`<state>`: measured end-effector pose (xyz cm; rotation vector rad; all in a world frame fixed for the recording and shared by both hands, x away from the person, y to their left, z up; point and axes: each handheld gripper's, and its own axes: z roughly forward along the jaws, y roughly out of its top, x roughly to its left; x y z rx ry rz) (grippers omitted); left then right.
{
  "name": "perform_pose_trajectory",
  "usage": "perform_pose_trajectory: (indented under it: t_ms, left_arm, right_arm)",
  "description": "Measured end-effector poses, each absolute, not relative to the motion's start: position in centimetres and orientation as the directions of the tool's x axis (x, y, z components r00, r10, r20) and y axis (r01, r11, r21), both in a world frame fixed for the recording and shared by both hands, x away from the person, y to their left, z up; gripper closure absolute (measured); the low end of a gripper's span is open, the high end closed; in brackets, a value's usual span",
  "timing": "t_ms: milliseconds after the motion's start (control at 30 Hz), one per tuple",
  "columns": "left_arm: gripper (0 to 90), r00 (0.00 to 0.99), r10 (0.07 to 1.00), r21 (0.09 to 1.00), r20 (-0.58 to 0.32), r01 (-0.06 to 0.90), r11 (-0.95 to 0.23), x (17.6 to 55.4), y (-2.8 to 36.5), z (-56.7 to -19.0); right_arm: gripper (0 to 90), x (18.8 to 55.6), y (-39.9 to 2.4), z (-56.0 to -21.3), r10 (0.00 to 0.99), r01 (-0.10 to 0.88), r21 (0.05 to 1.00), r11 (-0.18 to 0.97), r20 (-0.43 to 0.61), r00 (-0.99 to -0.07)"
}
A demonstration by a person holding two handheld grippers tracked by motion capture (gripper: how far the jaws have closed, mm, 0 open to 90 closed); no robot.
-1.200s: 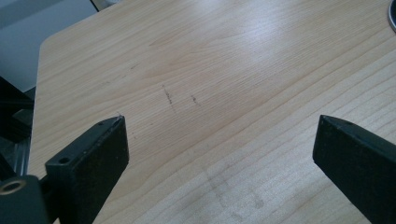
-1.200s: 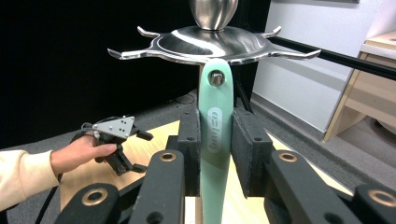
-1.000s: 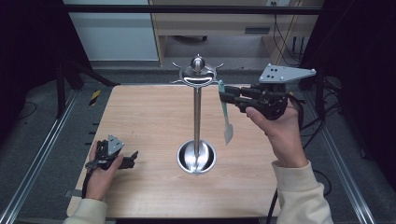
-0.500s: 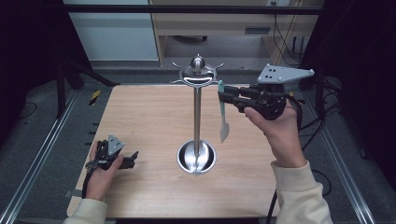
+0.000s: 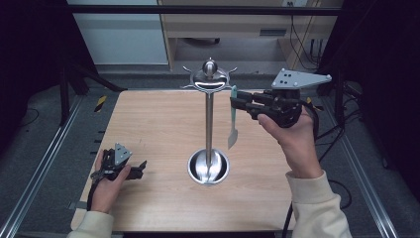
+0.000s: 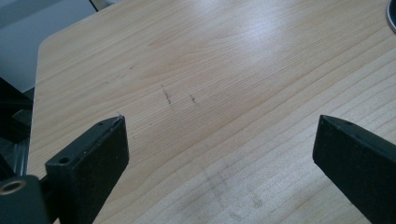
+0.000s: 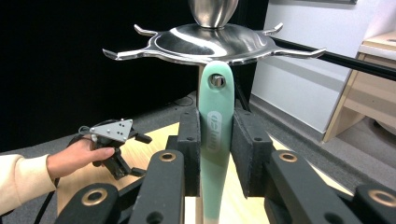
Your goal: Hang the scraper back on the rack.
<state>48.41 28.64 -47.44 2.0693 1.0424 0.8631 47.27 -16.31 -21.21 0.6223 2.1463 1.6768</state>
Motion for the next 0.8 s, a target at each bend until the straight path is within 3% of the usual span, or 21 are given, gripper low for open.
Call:
perform_pose_trajectory:
  t_ms: [800]
  left_arm:
    - [3.3, 0.468, 0.844, 0.781, 0.261, 0.412, -0.470, 48.48, 28.55, -47.51]
  right_arm:
    - [73.3, 46.85, -17.16, -21.21, 0.559, 0.129, 0.966, 0.224, -0.019, -0.829]
